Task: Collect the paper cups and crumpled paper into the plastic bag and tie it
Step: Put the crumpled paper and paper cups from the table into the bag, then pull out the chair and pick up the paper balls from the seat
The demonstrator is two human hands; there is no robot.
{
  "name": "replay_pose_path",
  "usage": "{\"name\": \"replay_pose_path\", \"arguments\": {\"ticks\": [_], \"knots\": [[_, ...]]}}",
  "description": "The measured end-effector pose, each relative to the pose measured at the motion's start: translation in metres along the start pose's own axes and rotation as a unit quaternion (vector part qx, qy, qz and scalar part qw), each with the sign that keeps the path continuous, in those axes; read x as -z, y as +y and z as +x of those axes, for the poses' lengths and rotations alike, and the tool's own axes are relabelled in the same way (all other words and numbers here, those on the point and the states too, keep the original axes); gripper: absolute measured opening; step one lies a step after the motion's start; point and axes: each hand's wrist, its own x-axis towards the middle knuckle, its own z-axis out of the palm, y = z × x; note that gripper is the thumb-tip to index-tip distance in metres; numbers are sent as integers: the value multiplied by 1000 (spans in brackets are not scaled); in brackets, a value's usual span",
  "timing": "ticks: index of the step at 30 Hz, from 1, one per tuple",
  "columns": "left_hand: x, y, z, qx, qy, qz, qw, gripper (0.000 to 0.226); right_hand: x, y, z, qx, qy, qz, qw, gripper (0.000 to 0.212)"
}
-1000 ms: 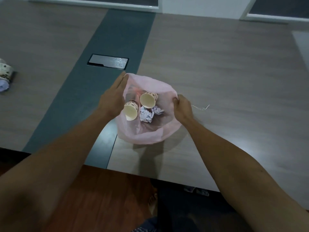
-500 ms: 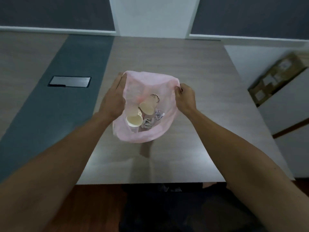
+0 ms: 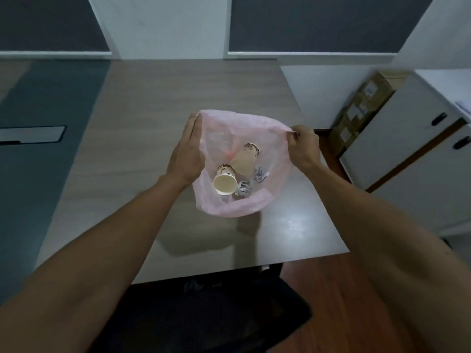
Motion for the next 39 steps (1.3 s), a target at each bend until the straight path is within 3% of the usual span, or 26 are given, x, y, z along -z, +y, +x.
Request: {"name": "replay_pose_path", "arguments": {"ticks": [8,17,21,25,29,34,39], "knots": [[-61,46,-8,1,-26,-6,1000,101,33,70,10,-40,8,4,999,27],[-92,21,-31,22,-97,50,994,117,20,98,-16,-17,-32,-8,999,26],[-89,12,-38,33,-115,102,988,122,19,99,-25,-10,-57,-21,998,35],[-79,14,-49,59,-119,101,986,108,19,97,-35,104,17,-105,989,55],[-65,24,-64,61,-91,91,990,82,16,71,-47,226,81,-120,963,39],[-48,24,-102,99,-55,78,990,61,7,35,-76,226,-26,-32,973,26],[-26,13,-150,131,-106,103,980,54,2,20,-124,204,-110,-36,972,19]]}}
